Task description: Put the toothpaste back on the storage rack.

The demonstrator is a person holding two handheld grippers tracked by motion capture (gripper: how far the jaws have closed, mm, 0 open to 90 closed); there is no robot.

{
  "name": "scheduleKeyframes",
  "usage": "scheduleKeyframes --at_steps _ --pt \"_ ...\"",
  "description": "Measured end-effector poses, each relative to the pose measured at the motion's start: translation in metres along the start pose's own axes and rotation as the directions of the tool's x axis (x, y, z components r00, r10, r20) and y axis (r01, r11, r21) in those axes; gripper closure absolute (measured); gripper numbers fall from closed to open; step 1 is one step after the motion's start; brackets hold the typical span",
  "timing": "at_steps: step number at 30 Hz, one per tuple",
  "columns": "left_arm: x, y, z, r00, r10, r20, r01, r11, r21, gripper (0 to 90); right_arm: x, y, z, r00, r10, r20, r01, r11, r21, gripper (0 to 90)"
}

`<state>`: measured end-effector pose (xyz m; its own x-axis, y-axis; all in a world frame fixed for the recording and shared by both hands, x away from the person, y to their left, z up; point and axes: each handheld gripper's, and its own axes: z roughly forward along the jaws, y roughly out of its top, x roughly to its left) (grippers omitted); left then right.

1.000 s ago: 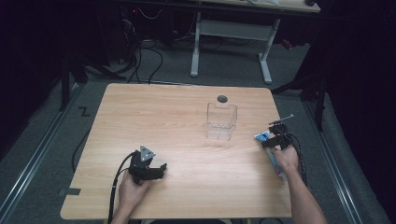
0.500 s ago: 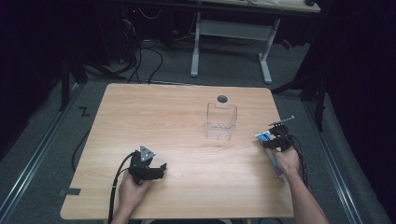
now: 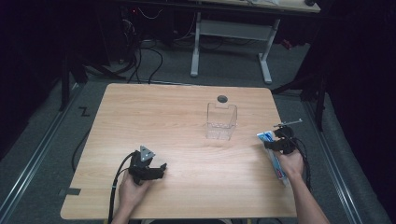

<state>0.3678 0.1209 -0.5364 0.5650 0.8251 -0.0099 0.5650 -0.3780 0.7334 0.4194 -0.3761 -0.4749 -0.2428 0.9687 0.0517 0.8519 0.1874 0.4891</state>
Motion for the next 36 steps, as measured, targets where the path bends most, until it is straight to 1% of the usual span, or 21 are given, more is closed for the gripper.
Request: scheduleKeyframes --at_steps 3,6,9,13,14,15,18,21,28,31,34,36 --pt "0.0 -0.001 -0.001 1.0 -0.001 -0.001 0.001 1.0 0.002 18.7 0.0 -0.002 -0.005 1.0 0.001 0.006 0.0 1.0 -0.026 73.5" --pt "0.002 -0.001 -0.001 0.9998 -0.019 -0.01 0.019 0.9998 -0.002 19.6 0.001 -0.007 -0.009 1.0 0.007 -0.005 -0.007 0.998 -0.059 73.5" --pt "0.002 -0.001 -0.001 0.9998 -0.017 -0.012 0.017 0.9999 0.0 19.5 0.004 -0.01 -0.015 0.9999 0.0 -0.017 -0.002 0.996 -0.085 73.5" --pt "0.001 -0.001 -0.001 0.9998 -0.013 -0.013 0.013 0.9999 0.0 19.0 0.004 -0.013 -0.025 0.9995 0.008 -0.03 -0.012 0.992 -0.124 73.6" --pt "0.001 -0.001 -0.001 0.9998 -0.013 -0.013 0.013 0.9999 0.0 19.0 0.004 -0.014 -0.03 0.9994 0.007 -0.034 -0.011 0.99 -0.141 73.8" --pt "0.001 -0.001 -0.001 0.9998 -0.013 -0.015 0.013 0.9999 -0.001 19.0 0.004 -0.014 -0.03 0.9994 0.007 -0.034 -0.011 0.99 -0.141 73.8" --pt "0.001 -0.001 -0.001 0.9998 -0.013 -0.015 0.013 0.9999 -0.001 19.0 0.004 -0.017 -0.035 0.9991 0.002 -0.042 -0.009 0.986 -0.164 74.0" --pt "0.001 -0.001 -0.001 0.9998 -0.013 -0.015 0.013 0.9999 -0.001 19.0 0.004 -0.018 -0.038 0.9983 0.008 -0.058 -0.018 0.984 -0.175 74.1" --pt "0.001 -0.001 -0.001 0.9998 -0.012 -0.014 0.012 0.9999 -0.001 19.0 0.015 -0.019 -0.047 0.9964 -0.012 -0.084 -0.006 0.977 -0.213 74.1" --pt "0.001 -0.001 -0.001 0.9998 -0.012 -0.014 0.012 0.9999 -0.001 19.0 0.018 -0.016 -0.051 0.9964 -0.031 -0.079 0.013 0.974 -0.227 74.1" --pt "0.001 -0.001 -0.001 0.9998 -0.013 -0.014 0.013 0.9999 -0.001 19.0 0.02 -0.013 -0.055 0.9954 -0.034 -0.089 0.01 0.967 -0.254 74.1" --pt "0.001 -0.001 -0.001 0.9998 -0.012 -0.014 0.012 0.9999 -0.001 19.0 0.023 -0.013 -0.058 0.9954 -0.04 -0.087 0.016 0.964 -0.264 74.1"
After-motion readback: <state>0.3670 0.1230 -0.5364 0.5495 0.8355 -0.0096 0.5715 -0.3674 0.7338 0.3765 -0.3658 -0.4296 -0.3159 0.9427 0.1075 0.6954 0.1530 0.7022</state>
